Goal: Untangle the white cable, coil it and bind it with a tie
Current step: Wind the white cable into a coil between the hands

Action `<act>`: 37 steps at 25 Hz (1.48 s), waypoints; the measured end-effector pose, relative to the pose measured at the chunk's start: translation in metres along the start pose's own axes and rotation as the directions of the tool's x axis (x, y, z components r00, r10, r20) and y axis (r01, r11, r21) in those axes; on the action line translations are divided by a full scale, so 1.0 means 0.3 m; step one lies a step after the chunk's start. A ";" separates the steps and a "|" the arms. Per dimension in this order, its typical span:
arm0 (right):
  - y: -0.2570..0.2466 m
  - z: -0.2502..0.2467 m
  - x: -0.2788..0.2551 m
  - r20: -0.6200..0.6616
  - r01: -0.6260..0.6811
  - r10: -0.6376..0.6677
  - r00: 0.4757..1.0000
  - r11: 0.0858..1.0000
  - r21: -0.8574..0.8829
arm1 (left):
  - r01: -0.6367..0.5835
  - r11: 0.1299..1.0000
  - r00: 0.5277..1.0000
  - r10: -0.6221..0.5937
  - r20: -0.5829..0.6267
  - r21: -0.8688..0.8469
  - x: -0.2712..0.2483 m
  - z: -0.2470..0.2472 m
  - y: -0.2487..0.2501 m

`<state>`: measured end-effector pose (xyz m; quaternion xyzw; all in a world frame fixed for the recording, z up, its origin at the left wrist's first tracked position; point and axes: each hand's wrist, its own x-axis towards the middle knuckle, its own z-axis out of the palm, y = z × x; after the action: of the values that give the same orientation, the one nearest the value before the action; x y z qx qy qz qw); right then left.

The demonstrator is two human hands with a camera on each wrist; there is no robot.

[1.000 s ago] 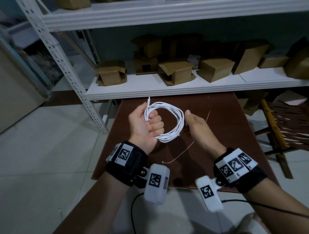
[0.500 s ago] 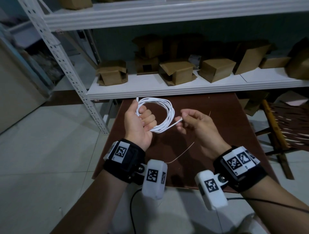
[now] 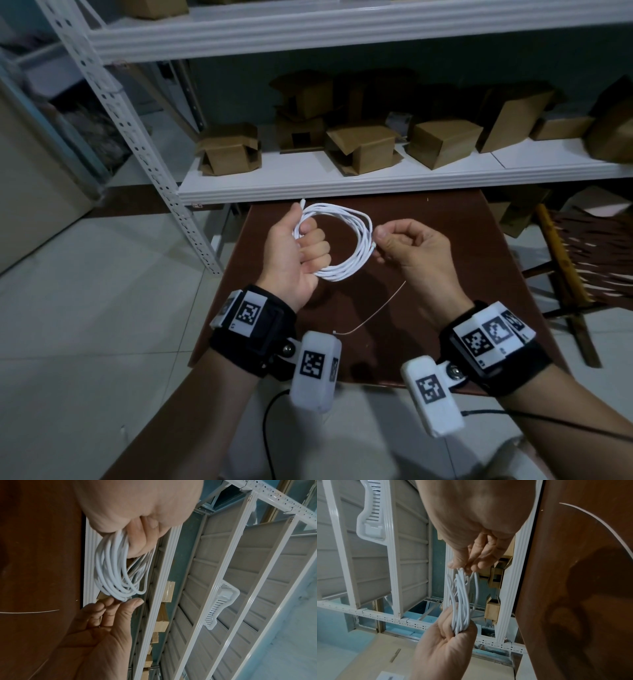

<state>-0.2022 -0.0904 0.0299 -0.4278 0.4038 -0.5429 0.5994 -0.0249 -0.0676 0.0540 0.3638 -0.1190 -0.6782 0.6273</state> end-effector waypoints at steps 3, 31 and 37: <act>-0.007 -0.014 0.009 0.020 0.012 -0.011 1.000 0.999 -0.052 | 0.020 0.998 1.000 -0.021 0.019 0.056 -0.003 0.003 0.004; 0.022 0.023 -0.022 0.164 -0.113 0.171 0.972 0.943 -0.314 | 0.066 0.666 0.963 -0.237 0.126 0.743 -0.011 0.034 -0.091; 0.020 0.035 -0.020 0.126 -0.095 0.144 0.982 0.939 -0.330 | 0.044 0.680 0.966 -0.217 0.143 0.732 -0.011 0.032 -0.094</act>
<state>-0.1909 -0.0833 0.0275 -0.5339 0.4668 -0.3987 0.5814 -0.0528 -0.0622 0.0444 0.5121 -0.4179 -0.6552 0.3659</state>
